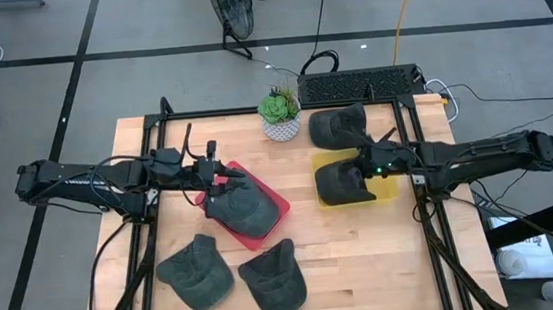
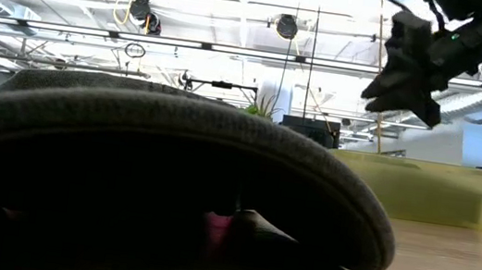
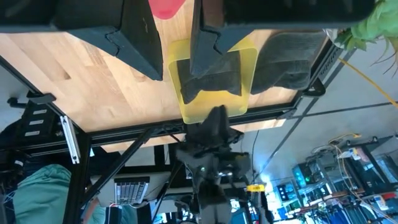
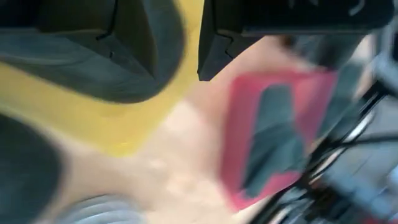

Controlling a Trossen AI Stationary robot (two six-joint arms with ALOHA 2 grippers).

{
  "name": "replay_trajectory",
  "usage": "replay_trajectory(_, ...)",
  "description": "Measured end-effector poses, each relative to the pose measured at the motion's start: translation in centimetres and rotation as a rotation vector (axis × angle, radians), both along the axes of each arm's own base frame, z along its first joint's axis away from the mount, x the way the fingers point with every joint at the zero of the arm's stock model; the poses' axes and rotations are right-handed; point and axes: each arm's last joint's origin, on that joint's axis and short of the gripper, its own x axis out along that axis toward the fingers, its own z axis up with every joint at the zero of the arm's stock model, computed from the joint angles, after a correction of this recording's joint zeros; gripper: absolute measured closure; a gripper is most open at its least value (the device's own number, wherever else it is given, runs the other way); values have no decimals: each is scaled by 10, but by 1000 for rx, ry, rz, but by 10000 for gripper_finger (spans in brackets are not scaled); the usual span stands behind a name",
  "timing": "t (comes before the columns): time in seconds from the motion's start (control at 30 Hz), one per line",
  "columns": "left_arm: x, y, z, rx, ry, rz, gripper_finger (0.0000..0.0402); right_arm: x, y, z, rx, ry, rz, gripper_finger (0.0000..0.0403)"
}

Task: Pick & Place hat
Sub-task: Put the dark gray cap into the red bin

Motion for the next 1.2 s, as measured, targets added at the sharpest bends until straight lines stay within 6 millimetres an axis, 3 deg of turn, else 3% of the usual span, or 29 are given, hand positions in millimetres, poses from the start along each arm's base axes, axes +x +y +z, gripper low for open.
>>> replay_trajectory(0.3,0,0,0,-27,3,4,314,13,41,8,-131,-120,379,311)
replay_trajectory(0.47,-2,0,1,-80,-4,11,314,20,56,12,-273,-191,456,312)
replay_trajectory(0.6,-4,-2,3,-113,-8,11,314,23,55,12,-365,-197,473,312)
replay_trajectory(0.8,-4,-4,2,-114,-5,2,314,26,40,14,-571,-140,294,312)
replay_trajectory(0.97,-4,-4,2,-161,-2,11,314,30,29,20,-663,-171,249,312)
replay_trajectory(1.2,-5,-15,-1,-279,41,-8,314,42,33,5,-677,-128,404,312)
